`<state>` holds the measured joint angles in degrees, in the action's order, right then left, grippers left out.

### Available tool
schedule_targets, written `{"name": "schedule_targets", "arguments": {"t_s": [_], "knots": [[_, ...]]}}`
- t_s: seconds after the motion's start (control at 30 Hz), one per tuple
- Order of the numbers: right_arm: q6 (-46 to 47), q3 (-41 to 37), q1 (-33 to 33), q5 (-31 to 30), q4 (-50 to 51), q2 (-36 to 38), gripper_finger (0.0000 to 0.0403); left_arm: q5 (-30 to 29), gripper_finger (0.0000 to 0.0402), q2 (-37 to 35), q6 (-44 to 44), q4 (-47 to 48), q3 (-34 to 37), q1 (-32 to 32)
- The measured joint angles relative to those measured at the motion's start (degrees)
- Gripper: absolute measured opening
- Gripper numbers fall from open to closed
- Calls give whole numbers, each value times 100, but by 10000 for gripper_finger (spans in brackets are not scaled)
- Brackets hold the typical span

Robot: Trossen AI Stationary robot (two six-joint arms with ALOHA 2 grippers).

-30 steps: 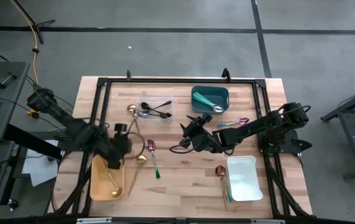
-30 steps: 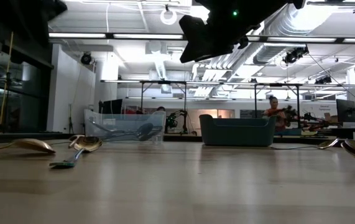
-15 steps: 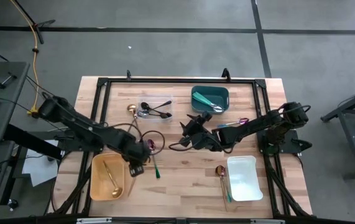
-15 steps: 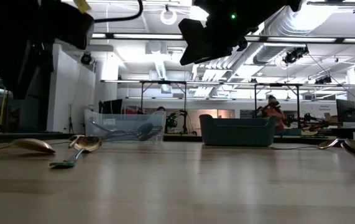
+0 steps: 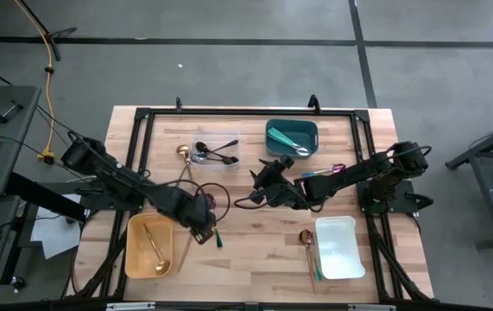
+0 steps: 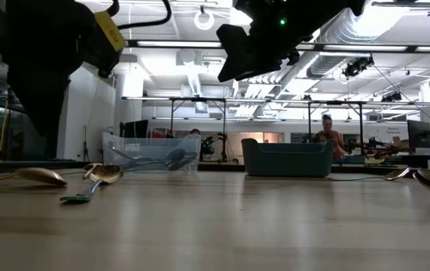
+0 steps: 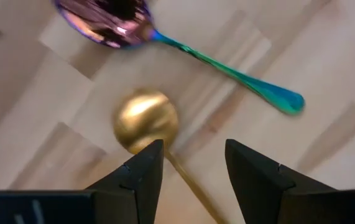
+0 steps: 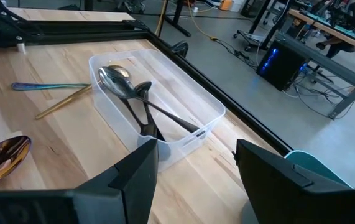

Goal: Sort silverware by color (type)
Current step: Put the gold spoon into the yellow bin

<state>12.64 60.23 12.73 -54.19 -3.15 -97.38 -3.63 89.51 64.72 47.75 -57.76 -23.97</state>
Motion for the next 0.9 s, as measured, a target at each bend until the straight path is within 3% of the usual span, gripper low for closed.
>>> {"name": "schedule_targets", "arguments": {"t_s": [0.2, 0.47, 0.9], "knots": [[42, 0, 0, 0, 34, 0, 213, -443, 166, -5, 254, 54, 0, -176], [42, 0, 0, -2, 36, 0, 213, -507, 166, 121, 695, 61, 150, -450], [42, 0, 0, -2, 36, 0, 213, -398, 165, 664, 616, 131, 179, -463]]}}
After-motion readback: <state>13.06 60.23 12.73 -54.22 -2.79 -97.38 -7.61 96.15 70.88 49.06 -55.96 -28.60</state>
